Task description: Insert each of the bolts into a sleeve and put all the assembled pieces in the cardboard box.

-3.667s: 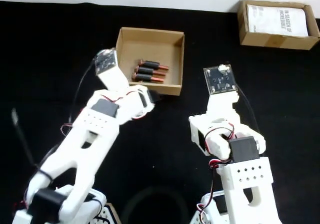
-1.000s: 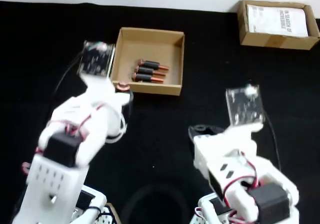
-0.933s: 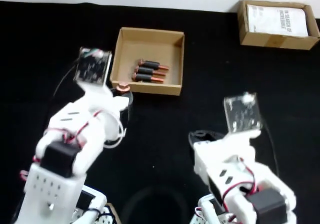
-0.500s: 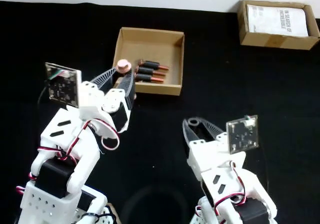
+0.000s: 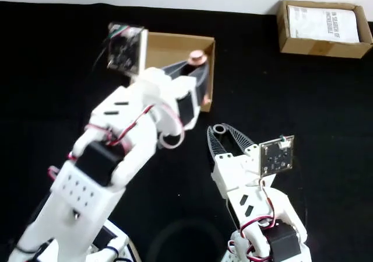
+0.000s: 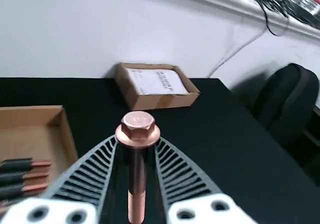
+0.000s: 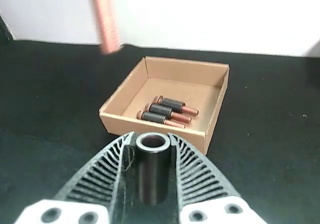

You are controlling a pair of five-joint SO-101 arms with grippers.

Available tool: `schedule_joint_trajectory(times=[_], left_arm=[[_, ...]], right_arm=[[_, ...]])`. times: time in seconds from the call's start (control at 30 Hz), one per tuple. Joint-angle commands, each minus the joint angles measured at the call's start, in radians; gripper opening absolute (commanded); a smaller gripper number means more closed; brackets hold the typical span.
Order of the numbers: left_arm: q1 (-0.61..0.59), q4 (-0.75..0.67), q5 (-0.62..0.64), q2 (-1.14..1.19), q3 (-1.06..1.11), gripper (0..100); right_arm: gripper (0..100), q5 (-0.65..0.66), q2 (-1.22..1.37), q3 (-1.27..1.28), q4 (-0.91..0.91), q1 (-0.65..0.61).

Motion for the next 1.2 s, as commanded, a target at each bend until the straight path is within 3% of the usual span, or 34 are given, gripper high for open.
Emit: schedule_joint_trajectory(times=[0.0, 0.2, 0.53, 1.17], left_arm=[[0.065, -0.023, 0.006, 0.065, -0.105, 1], [0.134, 0.018, 0.005, 0.105, -0.102, 1], [0.125, 0.132, -0.002, 0.107, -0.102, 1], [0.125, 0.126, -0.003, 0.102, 0.021, 1]], right_arm=[[0.6, 0.008, -0.007, -0.004, -0.024, -0.002], [0.6, 0.008, -0.007, -0.005, -0.024, -0.002], [0.6, 0.008, -0.007, -0.007, -0.024, -0.002], [0.6, 0.008, -0.008, -0.01, -0.019, -0.001]])
